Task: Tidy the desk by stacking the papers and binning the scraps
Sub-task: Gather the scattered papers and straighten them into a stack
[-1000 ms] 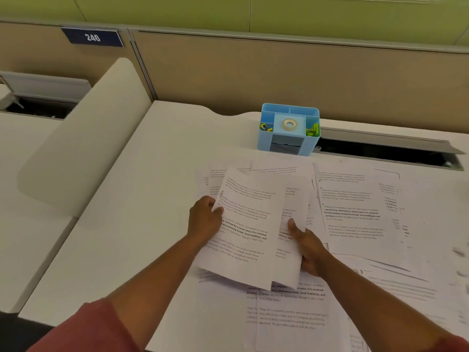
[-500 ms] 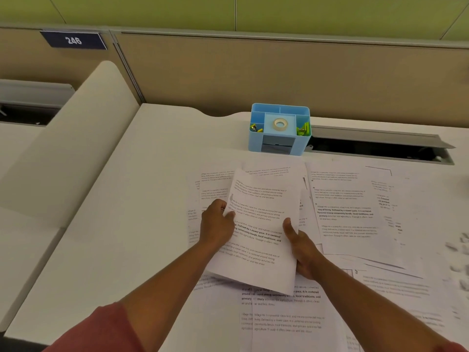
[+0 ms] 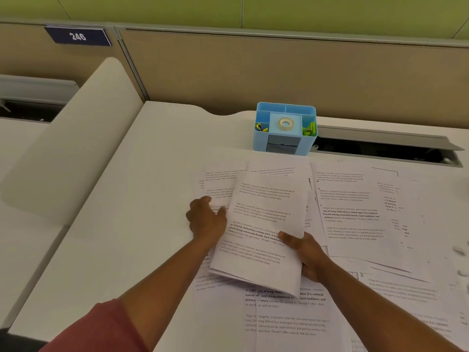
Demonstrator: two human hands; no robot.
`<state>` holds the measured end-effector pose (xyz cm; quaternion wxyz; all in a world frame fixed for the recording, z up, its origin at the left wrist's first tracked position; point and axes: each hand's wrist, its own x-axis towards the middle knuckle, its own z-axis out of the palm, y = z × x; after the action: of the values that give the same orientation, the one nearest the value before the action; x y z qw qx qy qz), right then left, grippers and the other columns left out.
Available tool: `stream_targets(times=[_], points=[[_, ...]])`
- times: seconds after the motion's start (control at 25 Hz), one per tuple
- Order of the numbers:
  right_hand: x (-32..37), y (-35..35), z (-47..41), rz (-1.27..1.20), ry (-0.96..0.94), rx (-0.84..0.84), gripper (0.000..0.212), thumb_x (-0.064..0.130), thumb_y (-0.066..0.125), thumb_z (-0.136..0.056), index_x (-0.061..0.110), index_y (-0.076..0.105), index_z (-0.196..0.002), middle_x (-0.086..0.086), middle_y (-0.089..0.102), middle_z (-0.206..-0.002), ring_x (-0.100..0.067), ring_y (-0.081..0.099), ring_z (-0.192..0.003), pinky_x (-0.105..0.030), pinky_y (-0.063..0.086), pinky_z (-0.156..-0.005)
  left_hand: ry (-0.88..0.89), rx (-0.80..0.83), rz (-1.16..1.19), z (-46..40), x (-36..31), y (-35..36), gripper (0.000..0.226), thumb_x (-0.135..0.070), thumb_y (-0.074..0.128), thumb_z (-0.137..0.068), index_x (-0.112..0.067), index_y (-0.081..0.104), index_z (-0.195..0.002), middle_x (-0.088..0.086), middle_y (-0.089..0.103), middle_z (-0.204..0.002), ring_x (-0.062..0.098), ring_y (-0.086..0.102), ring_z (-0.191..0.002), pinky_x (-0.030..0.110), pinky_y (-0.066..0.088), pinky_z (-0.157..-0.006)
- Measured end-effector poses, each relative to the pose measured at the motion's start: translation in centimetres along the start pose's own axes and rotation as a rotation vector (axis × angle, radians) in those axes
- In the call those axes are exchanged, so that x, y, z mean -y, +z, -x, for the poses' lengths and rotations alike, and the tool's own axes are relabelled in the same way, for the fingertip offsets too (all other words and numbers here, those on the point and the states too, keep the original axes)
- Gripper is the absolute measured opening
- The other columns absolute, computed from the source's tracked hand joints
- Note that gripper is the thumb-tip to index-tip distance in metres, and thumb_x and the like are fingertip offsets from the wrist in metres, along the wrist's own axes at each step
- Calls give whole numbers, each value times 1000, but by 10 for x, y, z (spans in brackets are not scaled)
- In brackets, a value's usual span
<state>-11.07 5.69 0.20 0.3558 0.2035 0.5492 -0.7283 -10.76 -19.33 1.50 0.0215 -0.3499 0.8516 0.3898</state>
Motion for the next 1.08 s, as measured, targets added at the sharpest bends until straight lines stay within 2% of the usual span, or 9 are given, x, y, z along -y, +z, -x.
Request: stream_targets(times=[0.2,0.36,0.52,0.56,0.6,0.76,0.92,1.0,1.08], points=[[0,2,-1,-18,-10,-19,34,8,66,-94,5,62,-127,-20,73,-115,-41,72,-102,-53,61,-78,-262,95,152,-25,-4,-13,66,-25,63,-95,-9,33,-151,12,37,-150,32,44,-133,40,46,-93],[-1,2,-3,-18,-5,-35,34,9,66,-94,5,61,-128,-20,73,-117,-41,71,-104,-58,59,-84,-374,112,378,-35,-3,-17,68,-13,69,-88,-4,36,-147,11,49,-138,28,60,-110,33,52,-80],[-1,2,-4,-12,3,-45,34,9,67,-94,5,62,-128,-19,73,-117,-41,71,-105,-61,57,-88,-398,120,470,-42,0,-17,25,-6,69,-81,3,64,-104,13,72,-98,27,71,-82,31,59,-68],[-1,1,-4,-10,4,-45,34,9,67,-94,6,62,-127,-19,73,-117,-41,71,-104,-61,57,-88,-392,133,469,-40,-3,-19,7,-5,67,-85,1,65,-89,14,72,-90,25,69,-74,28,57,-61],[-1,2,-4,-9,5,-46,34,10,67,-94,6,62,-127,-19,73,-117,-41,71,-104,-61,57,-88,-387,143,451,-41,-3,-18,9,-5,66,-89,-3,62,-81,15,71,-86,24,66,-70,28,56,-59],[-1,1,-5,-19,11,-48,35,10,67,-94,6,62,-128,-20,72,-118,-42,70,-106,-64,54,-91,-312,139,375,-40,0,-13,17,-17,70,-91,-9,62,-78,12,73,-92,28,71,-87,45,61,-87],[-1,0,-5,-14,12,-41,36,11,68,-93,6,62,-129,-20,72,-118,-42,70,-106,-64,54,-91,-219,41,110,-37,-1,-7,17,-29,65,-89,-21,63,-74,5,71,-94,26,67,-94,43,54,-93],[-2,0,-6,-13,14,-43,37,11,68,-93,6,61,-129,-19,72,-118,-42,70,-107,-65,53,-92,-233,80,82,-39,1,-4,15,-32,61,-84,-20,68,-86,8,67,-107,26,65,-95,39,57,-85],[-2,-1,-7,-10,16,-45,38,12,69,-92,7,62,-129,-19,72,-118,-42,70,-107,-66,52,-93,-268,129,177,-40,1,-3,23,-24,60,-84,-15,68,-103,10,62,-116,24,66,-89,27,55,-58]])
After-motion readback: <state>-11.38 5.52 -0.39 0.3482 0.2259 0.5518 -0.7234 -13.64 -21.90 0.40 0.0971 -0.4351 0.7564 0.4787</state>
